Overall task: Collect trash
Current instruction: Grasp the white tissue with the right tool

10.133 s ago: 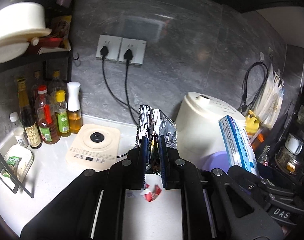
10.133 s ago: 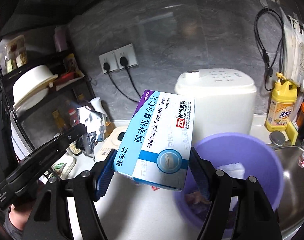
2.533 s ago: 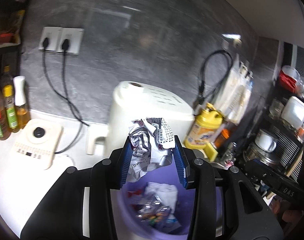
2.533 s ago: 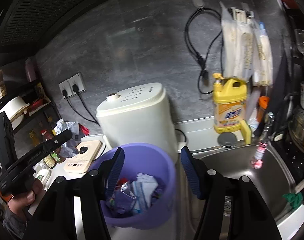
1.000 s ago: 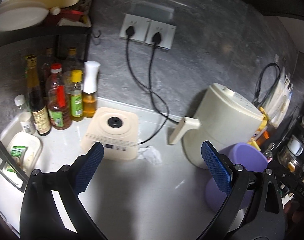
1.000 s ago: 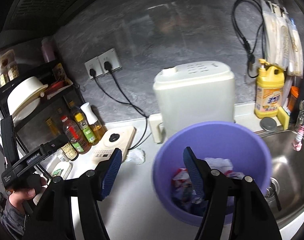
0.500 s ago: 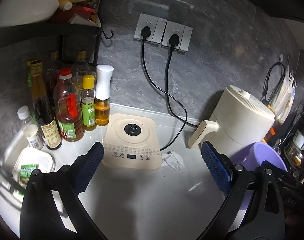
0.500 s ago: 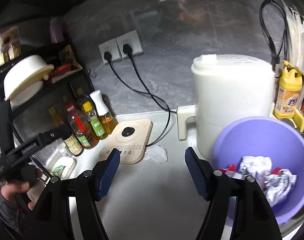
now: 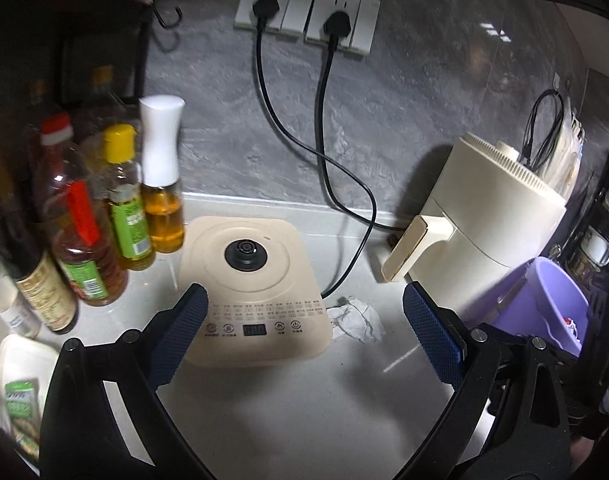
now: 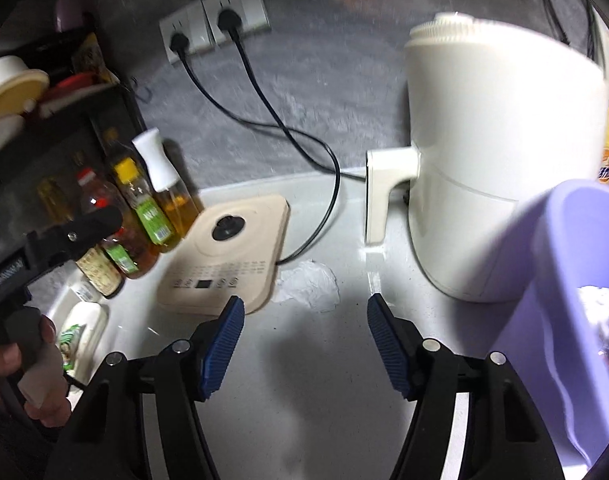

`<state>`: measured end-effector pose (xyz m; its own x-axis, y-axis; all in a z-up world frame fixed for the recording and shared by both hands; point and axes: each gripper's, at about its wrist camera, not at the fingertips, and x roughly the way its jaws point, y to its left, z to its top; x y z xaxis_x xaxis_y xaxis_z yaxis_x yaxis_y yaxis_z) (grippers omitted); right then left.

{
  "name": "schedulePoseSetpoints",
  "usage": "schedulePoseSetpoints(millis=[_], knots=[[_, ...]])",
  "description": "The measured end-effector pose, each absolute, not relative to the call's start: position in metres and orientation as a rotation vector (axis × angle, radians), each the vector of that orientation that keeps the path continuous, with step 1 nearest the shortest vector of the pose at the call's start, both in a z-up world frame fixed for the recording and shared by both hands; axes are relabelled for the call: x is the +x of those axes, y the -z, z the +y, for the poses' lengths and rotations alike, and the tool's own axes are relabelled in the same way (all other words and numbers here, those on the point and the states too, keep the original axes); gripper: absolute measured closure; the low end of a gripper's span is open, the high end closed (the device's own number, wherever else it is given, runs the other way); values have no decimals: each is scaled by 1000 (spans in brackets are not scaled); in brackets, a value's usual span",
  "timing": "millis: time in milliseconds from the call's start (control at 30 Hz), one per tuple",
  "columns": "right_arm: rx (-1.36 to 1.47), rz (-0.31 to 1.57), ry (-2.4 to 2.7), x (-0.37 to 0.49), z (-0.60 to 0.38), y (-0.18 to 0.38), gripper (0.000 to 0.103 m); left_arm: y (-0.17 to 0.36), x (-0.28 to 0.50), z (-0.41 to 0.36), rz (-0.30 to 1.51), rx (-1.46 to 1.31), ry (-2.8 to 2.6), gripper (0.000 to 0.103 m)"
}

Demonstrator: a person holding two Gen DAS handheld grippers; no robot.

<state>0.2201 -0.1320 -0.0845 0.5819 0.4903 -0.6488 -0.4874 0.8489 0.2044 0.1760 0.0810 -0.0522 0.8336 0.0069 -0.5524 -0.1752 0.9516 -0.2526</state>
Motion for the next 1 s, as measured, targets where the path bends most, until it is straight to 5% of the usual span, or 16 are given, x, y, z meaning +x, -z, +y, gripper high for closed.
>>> schedulePoseSetpoints(millis=[300,700,867,1000], knots=[[-64,847,-566,265,-104,119,55,90,205,86,611,-358,-75,7],[-161,953,-591,309,-61,167,63,123,240,98,660,-399,-79,23],[-186,966,-607,314,-56,177,92,129,243,107,664,-418,-91,24],[-126,947,-612,313,-71,165,95,132,247,109,666,-428,-85,26]])
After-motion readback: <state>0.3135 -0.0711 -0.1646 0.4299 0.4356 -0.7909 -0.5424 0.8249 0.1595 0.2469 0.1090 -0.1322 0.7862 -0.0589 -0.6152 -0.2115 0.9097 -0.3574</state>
